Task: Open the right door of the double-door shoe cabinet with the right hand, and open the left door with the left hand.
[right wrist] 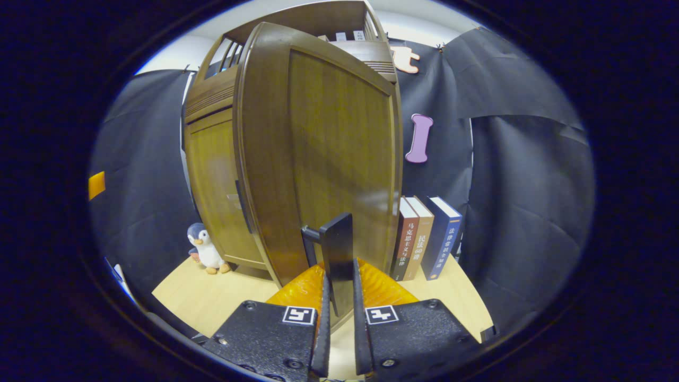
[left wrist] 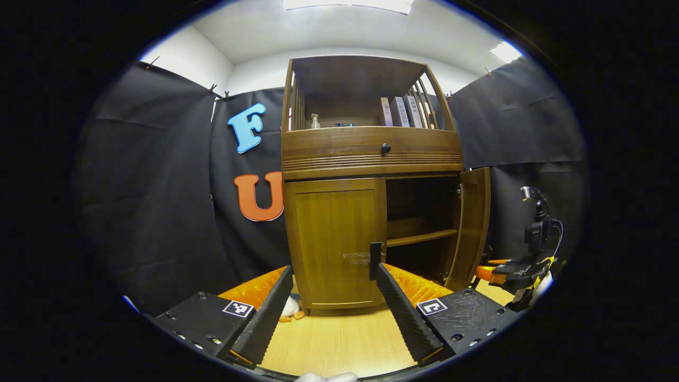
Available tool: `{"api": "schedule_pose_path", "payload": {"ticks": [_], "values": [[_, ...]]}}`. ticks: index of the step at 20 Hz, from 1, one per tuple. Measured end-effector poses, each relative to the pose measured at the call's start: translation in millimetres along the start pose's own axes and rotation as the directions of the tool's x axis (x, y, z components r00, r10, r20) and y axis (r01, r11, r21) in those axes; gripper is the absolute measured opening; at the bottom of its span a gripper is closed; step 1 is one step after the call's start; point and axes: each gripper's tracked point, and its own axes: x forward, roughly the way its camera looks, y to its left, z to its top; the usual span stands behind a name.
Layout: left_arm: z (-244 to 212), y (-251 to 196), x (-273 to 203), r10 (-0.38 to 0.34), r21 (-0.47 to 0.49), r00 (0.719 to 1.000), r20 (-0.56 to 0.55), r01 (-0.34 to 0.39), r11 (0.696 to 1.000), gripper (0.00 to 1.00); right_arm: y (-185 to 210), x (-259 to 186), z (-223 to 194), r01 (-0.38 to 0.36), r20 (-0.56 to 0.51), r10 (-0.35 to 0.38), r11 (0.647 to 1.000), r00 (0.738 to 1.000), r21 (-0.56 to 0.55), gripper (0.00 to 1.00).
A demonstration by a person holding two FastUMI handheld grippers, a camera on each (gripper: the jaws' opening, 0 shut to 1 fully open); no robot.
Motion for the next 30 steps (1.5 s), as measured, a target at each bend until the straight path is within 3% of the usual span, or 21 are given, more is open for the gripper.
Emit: {"api": "schedule_pose_path", "payload": {"ticks": [1, 3, 4, 5, 7, 8, 9, 10, 12, 13, 14, 21, 30], "values": [[-1, -2, 0, -0.005, 0.000, 1.000, -0.002, 0.005, 1.000, 1.00, -2, -1, 0, 0.007, -0.002, -0.007, 1.000, 1.000, 0.002, 0.21], [-2, -5, 2, -0.014, 0.002, 1.000, -0.003, 0.014, 1.000, 0.96, -7, -2, -1, 0.029, -0.006, -0.029, 1.000, 1.000, 0.005, 0.19], [-2, -7, 4, -0.019, 0.002, 1.000, -0.003, 0.019, 1.000, 0.89, -10, -3, 0, 0.040, -0.006, -0.040, 0.999, 0.999, 0.006, 0.18], [-2, -8, 6, -0.023, 0.002, 1.000, -0.004, 0.023, 1.000, 1.00, -13, -3, 0, 0.051, -0.007, -0.051, 0.999, 0.999, 0.007, 0.17], [-3, -13, 7, -0.031, -0.002, 1.000, -0.004, 0.031, 1.000, 1.00, -19, -5, 0, 0.073, -0.006, -0.073, 0.997, 0.997, 0.009, 0.15], [-3, -15, 9, -0.037, -0.005, 0.999, -0.005, 0.037, 0.999, 0.89, -21, -4, 0, 0.081, -0.008, -0.081, 0.997, 0.997, 0.015, 0.14], [-2, -17, 9, -0.042, -0.005, 0.999, -0.005, 0.042, 0.999, 0.89, -24, -4, 0, 0.091, -0.010, -0.091, 0.996, 0.996, 0.024, 0.12], [-3, -20, 11, -0.049, -0.004, 0.999, -0.003, 0.049, 0.999, 1.00, -26, -5, 1, 0.105, -0.013, -0.104, 0.994, 0.994, 0.031, 0.11], [-3, -24, 13, -0.060, -0.002, 0.998, -0.004, 0.060, 0.998, 1.00, -34, -5, 1, 0.135, -0.016, -0.134, 0.990, 0.991, 0.035, 0.09], [-2, -25, 15, -0.065, -0.002, 0.998, -0.004, 0.065, 0.998, 0.89, -38, -6, 1, 0.148, -0.017, -0.148, 0.988, 0.989, 0.030, 0.07], [-3, -27, 16, -0.070, -0.004, 0.998, -0.004, 0.070, 0.998, 0.95, -40, -5, 1, 0.150, -0.018, -0.149, 0.988, 0.989, 0.026, 0.06], [-5, -35, 24, -0.088, -0.012, 0.996, -0.008, 0.088, 0.996, 0.96, -45, -7, 0, 0.111, -0.033, -0.112, 0.994, 0.993, -0.018, 0.04], [-12, -31, 29, -0.059, -0.012, 0.998, -0.027, 0.059, 0.998, 0.96, -49, -6, 1, 0.029, -0.039, -0.031, 0.998, 0.999, -0.046, 0.04]]}}
